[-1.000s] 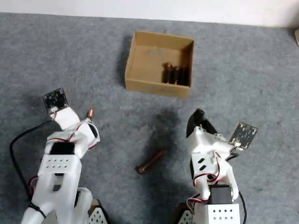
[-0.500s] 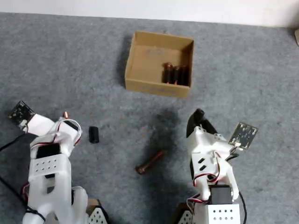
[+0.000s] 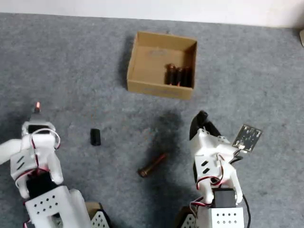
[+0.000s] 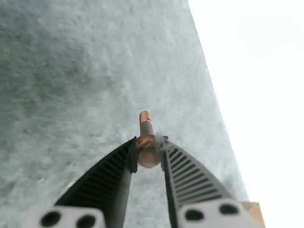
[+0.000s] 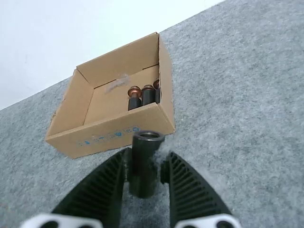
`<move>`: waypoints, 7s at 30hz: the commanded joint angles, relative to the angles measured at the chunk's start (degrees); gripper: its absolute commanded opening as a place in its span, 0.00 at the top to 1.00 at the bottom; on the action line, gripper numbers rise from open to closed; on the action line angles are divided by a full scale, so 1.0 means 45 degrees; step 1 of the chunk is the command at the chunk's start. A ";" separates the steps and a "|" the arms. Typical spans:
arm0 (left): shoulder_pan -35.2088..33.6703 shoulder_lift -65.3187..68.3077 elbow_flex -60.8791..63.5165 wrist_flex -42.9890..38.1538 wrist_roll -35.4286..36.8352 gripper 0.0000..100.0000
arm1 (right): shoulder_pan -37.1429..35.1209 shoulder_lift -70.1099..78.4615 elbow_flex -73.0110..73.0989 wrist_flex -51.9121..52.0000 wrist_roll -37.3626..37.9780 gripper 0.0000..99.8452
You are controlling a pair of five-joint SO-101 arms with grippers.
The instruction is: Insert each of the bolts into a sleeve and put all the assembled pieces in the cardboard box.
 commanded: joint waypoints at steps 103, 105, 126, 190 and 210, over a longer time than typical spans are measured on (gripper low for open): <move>0.3819 1.6791 -1.2298 1.4535 -4.1436 0.79 | 0.0068 -0.0068 0.0068 -0.0420 0.0293 1.00; 0.4034 1.7534 -1.2669 1.4535 -4.1827 0.79 | 0.0068 -0.0068 0.0068 -0.0420 0.0293 1.00; 0.4952 1.8862 -1.3411 1.1722 -4.1866 0.79 | 0.0068 -0.0068 0.0049 -0.0420 0.0293 1.00; 0.2491 2.4332 -1.6713 1.1116 -4.2237 0.97 | 0.0088 -0.0068 0.0010 -0.0420 0.0293 1.00; 0.3487 2.2203 -1.8198 1.2073 -3.9893 0.74 | 0.0107 -0.0068 -0.0010 -0.0420 0.0293 1.00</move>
